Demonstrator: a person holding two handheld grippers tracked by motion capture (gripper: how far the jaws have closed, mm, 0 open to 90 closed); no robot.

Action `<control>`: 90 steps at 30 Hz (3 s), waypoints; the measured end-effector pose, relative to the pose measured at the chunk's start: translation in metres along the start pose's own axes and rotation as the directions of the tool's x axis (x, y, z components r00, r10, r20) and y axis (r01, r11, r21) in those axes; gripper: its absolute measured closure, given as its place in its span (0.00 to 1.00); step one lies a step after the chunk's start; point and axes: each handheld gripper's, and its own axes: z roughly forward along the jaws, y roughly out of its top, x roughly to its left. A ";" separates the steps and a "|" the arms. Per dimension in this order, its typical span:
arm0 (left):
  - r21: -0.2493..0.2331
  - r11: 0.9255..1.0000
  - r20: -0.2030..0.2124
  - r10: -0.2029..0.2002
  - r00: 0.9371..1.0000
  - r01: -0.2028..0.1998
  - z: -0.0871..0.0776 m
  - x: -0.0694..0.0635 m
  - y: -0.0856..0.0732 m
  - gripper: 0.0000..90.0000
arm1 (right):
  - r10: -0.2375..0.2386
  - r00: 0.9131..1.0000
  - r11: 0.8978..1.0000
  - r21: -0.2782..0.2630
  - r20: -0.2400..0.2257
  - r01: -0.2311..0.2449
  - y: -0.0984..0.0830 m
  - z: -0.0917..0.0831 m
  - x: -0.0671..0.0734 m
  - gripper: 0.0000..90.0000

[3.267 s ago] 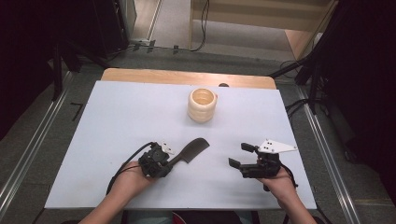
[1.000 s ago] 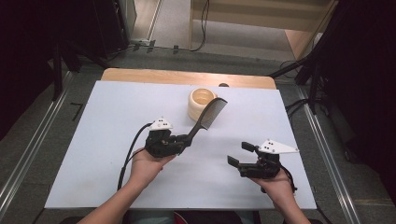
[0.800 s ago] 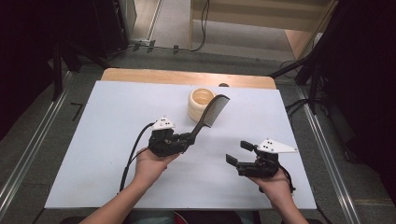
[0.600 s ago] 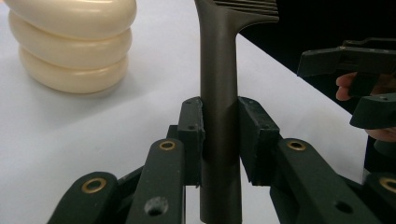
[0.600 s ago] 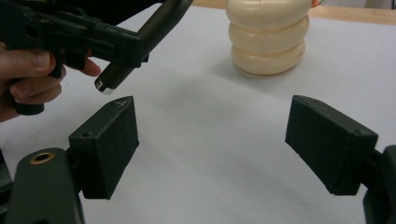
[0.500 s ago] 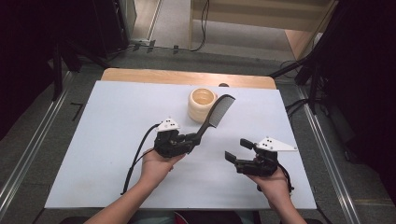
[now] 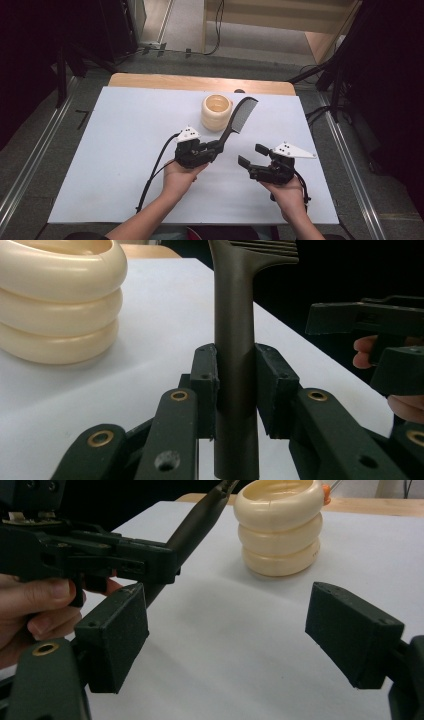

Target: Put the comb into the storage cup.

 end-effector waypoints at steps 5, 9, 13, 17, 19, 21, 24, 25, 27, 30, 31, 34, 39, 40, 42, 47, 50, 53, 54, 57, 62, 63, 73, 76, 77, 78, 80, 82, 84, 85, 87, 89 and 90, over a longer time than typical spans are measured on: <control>-0.022 1.000 0.000 -0.003 1.000 0.003 0.007 -0.001 -0.001 0.81 | 0.009 1.000 1.000 -0.009 0.010 -0.009 0.002 0.002 -0.001 0.17; -0.032 0.999 0.000 0.004 1.000 -0.004 0.012 -0.003 -0.003 0.81 | 0.026 1.000 1.000 -0.014 0.017 -0.025 0.004 0.004 -0.002 0.17; -0.048 0.999 0.003 -0.010 1.000 0.010 0.017 -0.003 -0.004 0.82 | 0.039 0.999 0.999 -0.023 0.028 -0.038 0.007 0.008 -0.003 0.17; -0.038 0.997 0.047 -0.069 0.997 0.071 0.022 -0.003 -0.004 0.82 | 0.056 0.998 0.998 -0.028 0.033 -0.055 0.010 0.013 -0.004 0.17; -0.021 0.995 0.068 -0.094 0.993 0.096 0.025 -0.002 -0.005 0.82 | 0.064 0.997 0.998 -0.025 0.036 -0.063 0.011 0.015 -0.004 0.18; -0.006 0.991 0.088 -0.135 0.987 0.136 0.027 -0.001 -0.005 0.82 | 0.078 0.996 0.997 -0.020 0.032 -0.078 0.012 0.018 -0.005 0.18; -0.008 0.987 0.103 -0.157 0.982 0.159 0.030 -0.002 -0.006 0.82 | 0.085 0.996 0.996 -0.019 0.033 -0.084 0.013 0.019 -0.005 0.18; -0.009 0.987 0.108 -0.160 0.981 0.162 0.031 -0.003 -0.006 0.82 | 0.085 0.996 0.996 -0.017 0.035 -0.084 0.013 0.019 -0.006 0.18; -0.003 0.983 0.122 -0.184 0.975 0.186 0.033 -0.004 -0.006 0.82 | 0.089 0.995 0.996 -0.021 0.035 -0.088 0.014 0.020 -0.007 0.18; -0.001 0.973 0.144 -0.230 0.962 0.233 0.038 -0.004 -0.008 0.82 | 0.092 0.995 0.996 -0.021 0.040 -0.091 0.015 0.021 -0.008 0.18; 0.000 0.970 0.152 -0.242 0.958 0.245 0.039 -0.004 -0.008 0.82 | 0.094 0.995 0.995 -0.019 0.041 -0.094 0.015 0.021 -0.009 0.18; 0.002 0.963 0.167 -0.267 0.949 0.270 0.042 -0.005 -0.009 0.82 | 0.104 0.994 0.994 -0.020 0.039 -0.103 0.016 0.022 -0.010 0.19; 0.006 0.944 0.201 -0.324 0.925 0.329 0.047 -0.004 -0.012 0.82 | 0.114 0.993 0.993 -0.014 0.043 -0.113 0.017 0.023 -0.012 0.21; 0.005 0.940 0.204 -0.335 0.920 0.341 0.047 -0.004 -0.012 0.82 | 0.117 0.992 0.993 -0.013 0.043 -0.116 0.017 0.024 -0.013 0.21; 0.005 0.939 0.205 -0.337 0.919 0.344 0.048 -0.004 -0.013 0.82 | 0.123 0.991 0.992 -0.011 0.042 -0.123 0.018 0.025 -0.014 0.22; -0.003 0.946 0.189 -0.319 0.929 0.325 0.050 -0.007 -0.015 0.81 | 0.140 0.989 0.990 0.003 0.048 -0.141 0.022 0.030 -0.016 0.26; -0.006 0.946 0.192 -0.318 0.928 0.325 0.051 -0.007 -0.016 0.81 | 0.149 0.988 0.989 0.011 0.049 -0.150 0.023 0.033 -0.017 0.27; -0.012 0.947 0.189 -0.312 0.931 0.320 0.051 -0.008 -0.016 0.81 | 0.149 0.987 0.988 0.019 0.053 -0.151 0.024 0.037 -0.017 0.28; -0.010 0.949 0.186 -0.308 0.933 0.315 0.051 -0.008 -0.016 0.81 | 0.142 0.988 0.989 0.018 0.060 -0.144 0.024 0.038 -0.017 0.28; -0.021 0.948 0.189 -0.307 0.933 0.316 0.051 -0.008 -0.017 0.81 | 0.143 0.988 0.989 0.020 0.059 -0.144 0.025 0.041 -0.017 0.30; -0.023 0.949 0.189 -0.306 0.933 0.316 0.052 -0.008 -0.017 0.81 | 0.161 0.986 0.986 0.033 0.054 -0.163 0.027 0.046 -0.018 0.39; -0.023 0.948 0.189 -0.306 0.933 0.316 0.052 -0.008 -0.017 0.81 | 0.161 0.986 0.986 0.033 0.054 -0.163 0.027 0.046 -0.018 0.39; -0.039 0.952 0.180 -0.293 0.939 0.304 0.052 -0.009 -0.018 0.81 | 0.213 0.975 0.974 0.070 0.056 -0.217 0.031 0.054 -0.020 0.56; -0.047 0.954 0.182 -0.284 0.941 0.297 0.051 -0.009 -0.018 0.81 | 0.223 0.973 0.971 0.079 0.061 -0.228 0.031 0.055 -0.020 0.61; -0.044 0.954 0.182 -0.284 0.941 0.297 0.051 -0.009 -0.019 0.81 | 0.227 0.972 0.969 0.084 0.065 -0.231 0.031 0.055 -0.020 0.64; -0.043 0.955 0.179 -0.282 0.943 0.293 0.051 -0.009 -0.019 0.81 | 0.230 0.971 0.968 0.086 0.063 -0.235 0.031 0.055 -0.020 0.66; -0.048 0.955 0.179 -0.281 0.943 0.294 0.051 -0.008 -0.020 0.81 | 0.247 0.967 0.963 0.091 0.058 -0.252 0.032 0.056 -0.020 0.68; -0.050 0.956 0.177 -0.277 0.944 0.290 0.051 -0.008 -0.020 0.81 | 0.255 0.965 0.961 0.094 0.057 -0.260 0.032 0.056 -0.020 0.68; -0.049 0.956 0.179 -0.275 0.945 0.288 0.051 -0.008 -0.020 0.81 | 0.271 0.961 0.957 0.096 0.050 -0.275 0.032 0.056 -0.021 0.69; -0.050 0.957 0.178 -0.273 0.945 0.286 0.051 -0.008 -0.020 0.81 | 0.282 0.958 0.953 0.101 0.048 -0.286 0.033 0.055 -0.021 0.69; -0.050 0.959 0.176 -0.265 0.948 0.278 0.051 -0.008 -0.020 0.81 | 0.287 0.957 0.951 0.102 0.045 -0.290 0.033 0.055 -0.022 0.70; -0.051 0.960 0.177 -0.264 0.948 0.276 0.051 -0.008 -0.020 0.81 | 0.302 0.952 0.947 0.105 0.040 -0.305 0.033 0.055 -0.022 0.71; -0.052 0.960 0.177 -0.264 0.948 0.277 0.051 -0.009 -0.020 0.81 | 0.308 0.951 0.945 0.107 0.038 -0.310 0.033 0.055 -0.023 0.72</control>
